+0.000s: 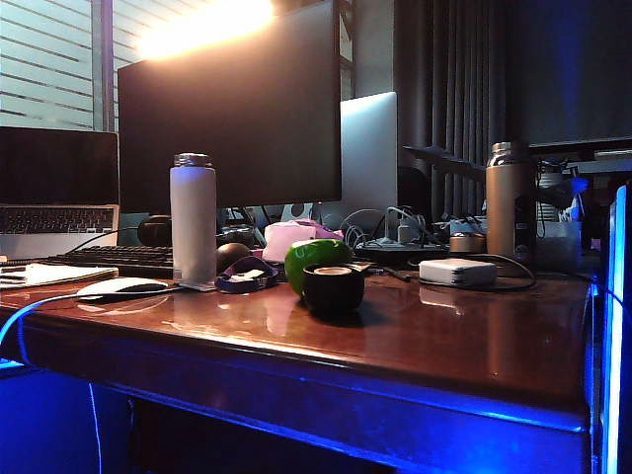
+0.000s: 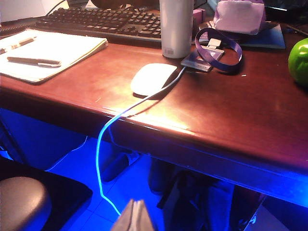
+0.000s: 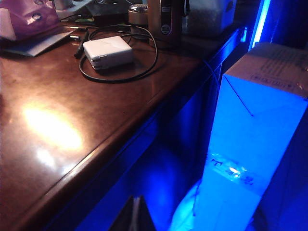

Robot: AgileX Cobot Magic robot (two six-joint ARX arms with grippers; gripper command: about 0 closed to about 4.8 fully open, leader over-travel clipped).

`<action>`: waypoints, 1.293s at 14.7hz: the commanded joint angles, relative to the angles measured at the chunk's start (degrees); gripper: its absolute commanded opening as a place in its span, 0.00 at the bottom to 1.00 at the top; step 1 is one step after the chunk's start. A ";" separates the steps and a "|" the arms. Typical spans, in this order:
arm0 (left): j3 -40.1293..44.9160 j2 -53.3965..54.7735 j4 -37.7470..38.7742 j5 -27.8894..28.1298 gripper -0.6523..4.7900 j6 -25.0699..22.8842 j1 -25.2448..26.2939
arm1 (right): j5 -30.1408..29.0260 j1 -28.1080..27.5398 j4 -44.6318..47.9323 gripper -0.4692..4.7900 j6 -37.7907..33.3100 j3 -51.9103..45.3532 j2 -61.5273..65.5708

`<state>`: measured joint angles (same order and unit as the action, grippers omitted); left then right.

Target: Stack the black thermos bottle cap from the table onto the green apple.

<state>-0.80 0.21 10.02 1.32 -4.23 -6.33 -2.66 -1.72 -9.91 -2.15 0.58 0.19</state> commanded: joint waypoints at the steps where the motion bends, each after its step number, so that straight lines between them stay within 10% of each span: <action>1: 0.46 -0.17 0.63 -0.04 0.11 0.17 0.09 | -0.04 0.02 0.22 0.08 -1.27 -0.20 -0.07; 5: 0.46 -0.15 0.48 -0.04 0.11 0.37 0.09 | -0.39 0.02 0.35 0.08 -1.29 -0.20 -0.07; 8: -5.44 -0.15 -2.86 -0.02 0.11 12.76 0.09 | -8.70 0.04 7.76 0.08 -8.07 0.04 -0.07; 10: -14.14 0.79 -2.82 2.69 0.11 12.41 0.09 | -10.19 0.04 9.66 0.08 -15.15 1.97 -0.07; 14: -35.41 19.56 -1.62 2.27 0.11 1.86 0.09 | -8.90 0.02 7.26 0.08 -15.02 12.24 4.39; 19: -69.24 50.62 26.77 -23.39 0.11 -10.91 0.07 | -17.27 0.07 7.85 0.08 -0.15 26.99 27.32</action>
<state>-67.24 47.99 31.51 -16.60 -14.02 -6.28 -17.89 -1.72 -2.81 -4.73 25.98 24.95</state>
